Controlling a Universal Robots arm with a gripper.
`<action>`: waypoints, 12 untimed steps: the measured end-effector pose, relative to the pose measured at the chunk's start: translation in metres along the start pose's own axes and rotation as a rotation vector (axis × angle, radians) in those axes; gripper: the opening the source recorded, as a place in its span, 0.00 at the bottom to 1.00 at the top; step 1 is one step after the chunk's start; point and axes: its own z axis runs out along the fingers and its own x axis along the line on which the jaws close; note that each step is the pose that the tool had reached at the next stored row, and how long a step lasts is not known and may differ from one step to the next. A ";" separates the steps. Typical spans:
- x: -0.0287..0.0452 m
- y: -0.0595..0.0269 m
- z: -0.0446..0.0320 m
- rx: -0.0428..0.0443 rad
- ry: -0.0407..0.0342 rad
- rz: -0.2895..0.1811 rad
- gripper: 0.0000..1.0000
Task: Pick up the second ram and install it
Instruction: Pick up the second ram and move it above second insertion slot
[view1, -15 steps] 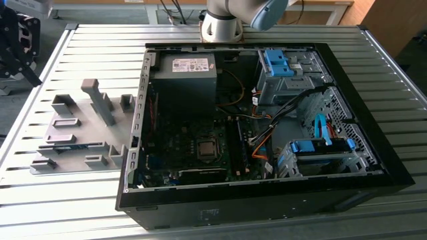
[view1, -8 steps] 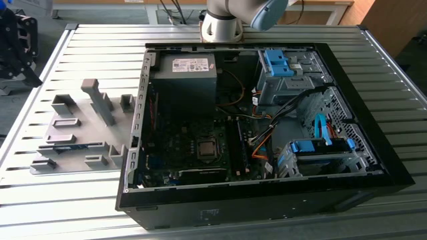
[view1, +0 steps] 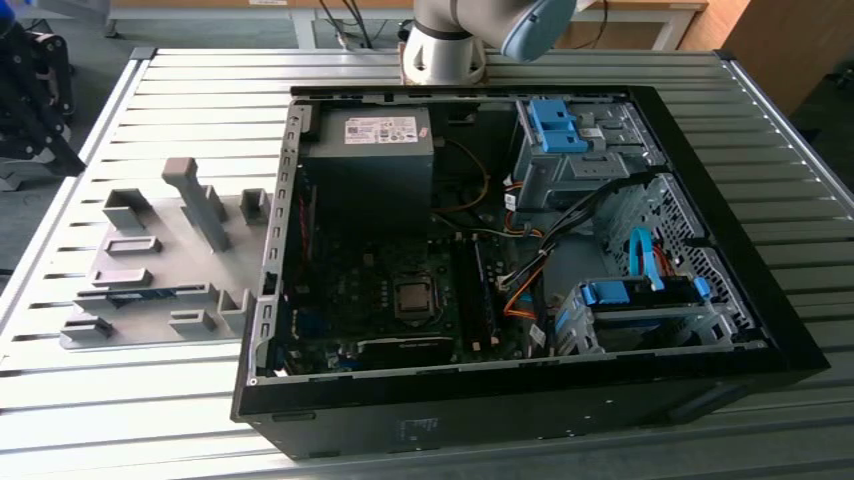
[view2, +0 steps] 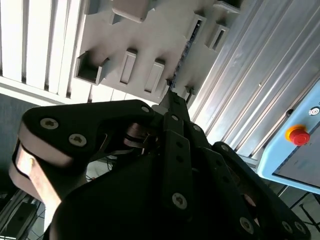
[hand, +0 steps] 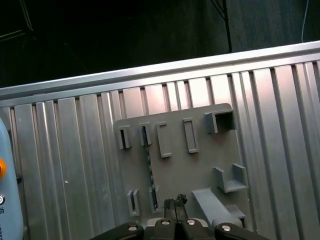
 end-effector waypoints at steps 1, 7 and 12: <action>0.0000 0.0000 0.0004 -0.0001 0.0002 -0.008 0.10; 0.0021 -0.0001 0.0044 -0.0003 0.0004 -0.010 0.10; 0.0045 0.0009 0.0058 -0.0007 0.0011 -0.049 0.10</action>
